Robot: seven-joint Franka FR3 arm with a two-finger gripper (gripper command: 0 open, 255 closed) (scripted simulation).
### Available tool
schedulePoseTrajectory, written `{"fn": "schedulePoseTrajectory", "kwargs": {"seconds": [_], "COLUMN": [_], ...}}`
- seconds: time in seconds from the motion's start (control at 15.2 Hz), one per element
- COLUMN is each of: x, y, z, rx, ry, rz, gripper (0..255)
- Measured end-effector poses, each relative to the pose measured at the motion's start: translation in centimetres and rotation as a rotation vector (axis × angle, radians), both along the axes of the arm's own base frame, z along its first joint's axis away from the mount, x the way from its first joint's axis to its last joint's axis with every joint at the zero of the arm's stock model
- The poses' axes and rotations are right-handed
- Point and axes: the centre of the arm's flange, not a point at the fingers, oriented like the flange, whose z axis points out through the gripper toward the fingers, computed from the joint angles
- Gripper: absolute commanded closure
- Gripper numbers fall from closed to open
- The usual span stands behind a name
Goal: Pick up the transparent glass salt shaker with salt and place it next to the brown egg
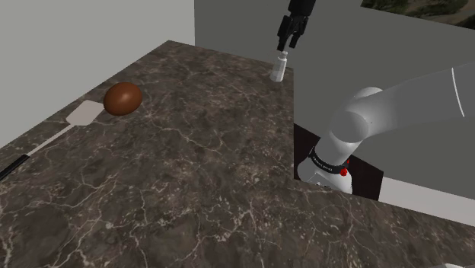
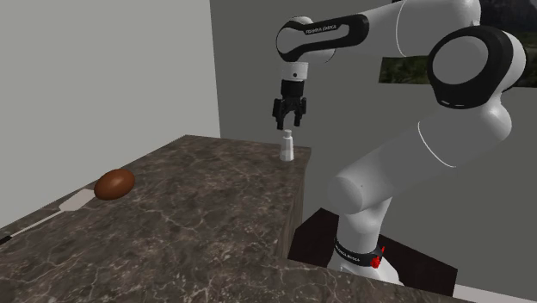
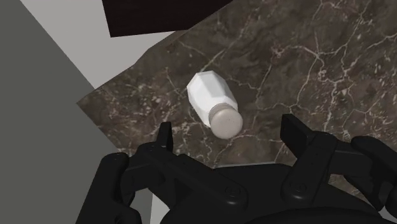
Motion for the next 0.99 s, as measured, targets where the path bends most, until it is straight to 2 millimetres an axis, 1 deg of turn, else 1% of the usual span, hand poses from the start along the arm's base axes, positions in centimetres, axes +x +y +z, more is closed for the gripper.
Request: {"fn": "schedulePoseTrajectory", "kwargs": {"seconds": [0.33, 0.73, 0.79, 0.99], "x": [0.2, 0.1, 0.1, 0.1], "y": [0.2, 0.2, 0.2, 0.2], "z": [-2.4, -2.9, -2.9, -2.9], "rx": [0.0, 0.0, 0.0, 0.0], "ry": [-0.001, -0.001, -0.001, -0.002], "rz": [-0.001, -0.001, -0.001, -0.001], "gripper": [0, 0, 255, 255]}}
